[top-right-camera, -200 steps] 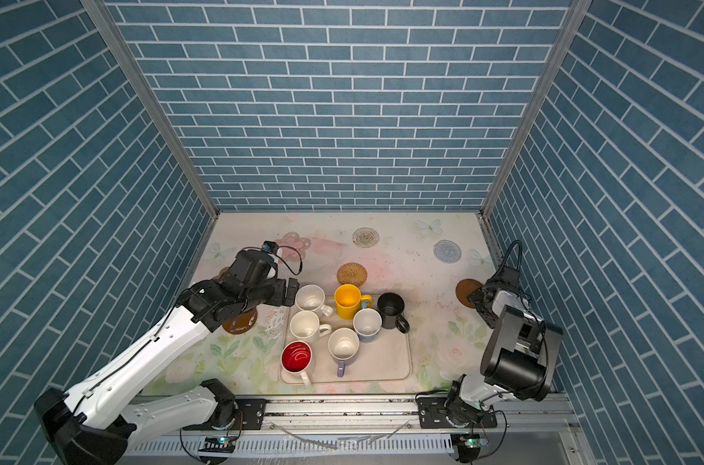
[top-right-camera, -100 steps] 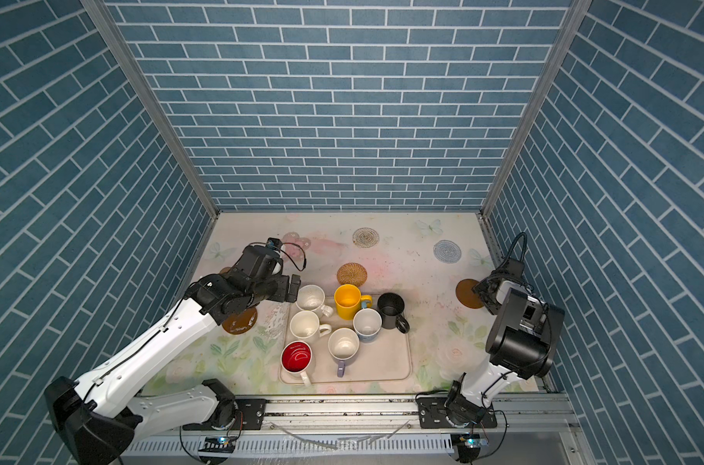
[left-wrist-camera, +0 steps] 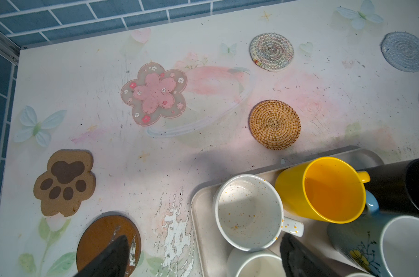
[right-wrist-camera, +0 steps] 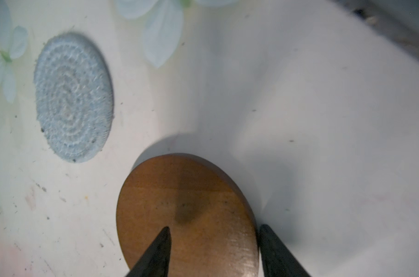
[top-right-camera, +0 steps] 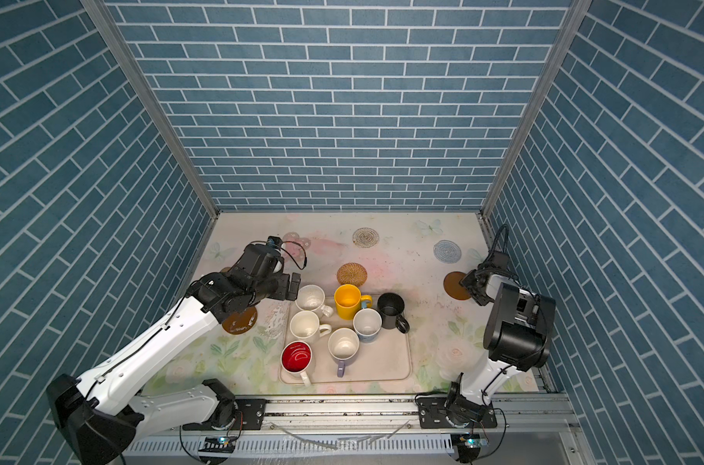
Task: Place cups on coasters
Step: Move the coaster to the top-right of the table.
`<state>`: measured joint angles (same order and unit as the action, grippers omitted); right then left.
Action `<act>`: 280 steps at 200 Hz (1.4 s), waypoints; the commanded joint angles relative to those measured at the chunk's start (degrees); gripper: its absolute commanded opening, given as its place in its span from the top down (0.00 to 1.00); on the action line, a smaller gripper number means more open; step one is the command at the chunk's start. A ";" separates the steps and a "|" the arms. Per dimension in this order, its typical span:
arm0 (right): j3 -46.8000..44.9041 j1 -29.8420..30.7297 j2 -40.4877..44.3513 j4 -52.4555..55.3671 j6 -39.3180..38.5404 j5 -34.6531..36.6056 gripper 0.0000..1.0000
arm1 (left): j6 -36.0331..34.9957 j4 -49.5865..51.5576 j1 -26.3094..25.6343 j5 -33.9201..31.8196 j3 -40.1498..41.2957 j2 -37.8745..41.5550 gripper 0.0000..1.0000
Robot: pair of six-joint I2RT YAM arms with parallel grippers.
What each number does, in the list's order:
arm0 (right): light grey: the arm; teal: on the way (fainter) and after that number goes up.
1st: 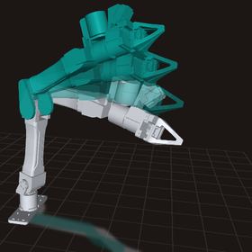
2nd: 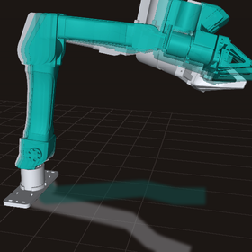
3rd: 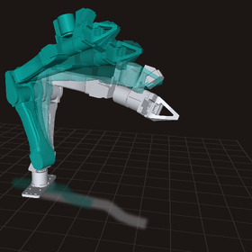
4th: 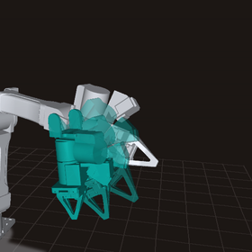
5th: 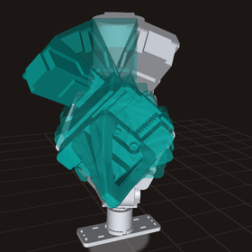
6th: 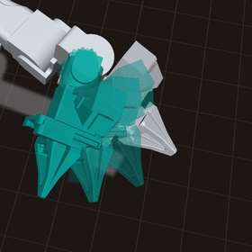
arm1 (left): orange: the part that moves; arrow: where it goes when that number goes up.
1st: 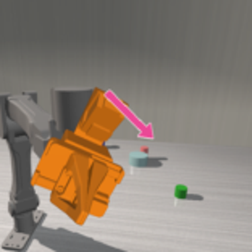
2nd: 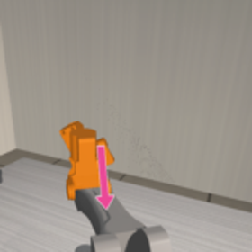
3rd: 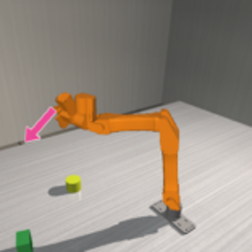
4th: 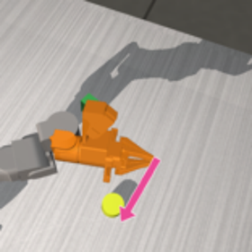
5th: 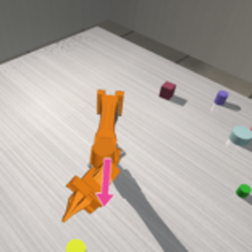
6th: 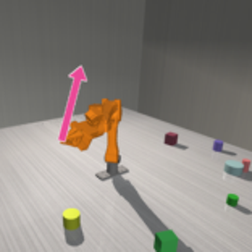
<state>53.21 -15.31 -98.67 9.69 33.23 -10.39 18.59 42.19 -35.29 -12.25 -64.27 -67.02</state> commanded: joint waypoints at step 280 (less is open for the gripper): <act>13.29 20.89 -9.29 3.58 4.24 0.00 0.28 | -0.03 2.62 -0.14 -2.78 1.41 4.02 0.01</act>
<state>70.17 4.51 -111.61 9.78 39.97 -10.37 18.85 45.15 -35.29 -14.76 -61.95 -61.06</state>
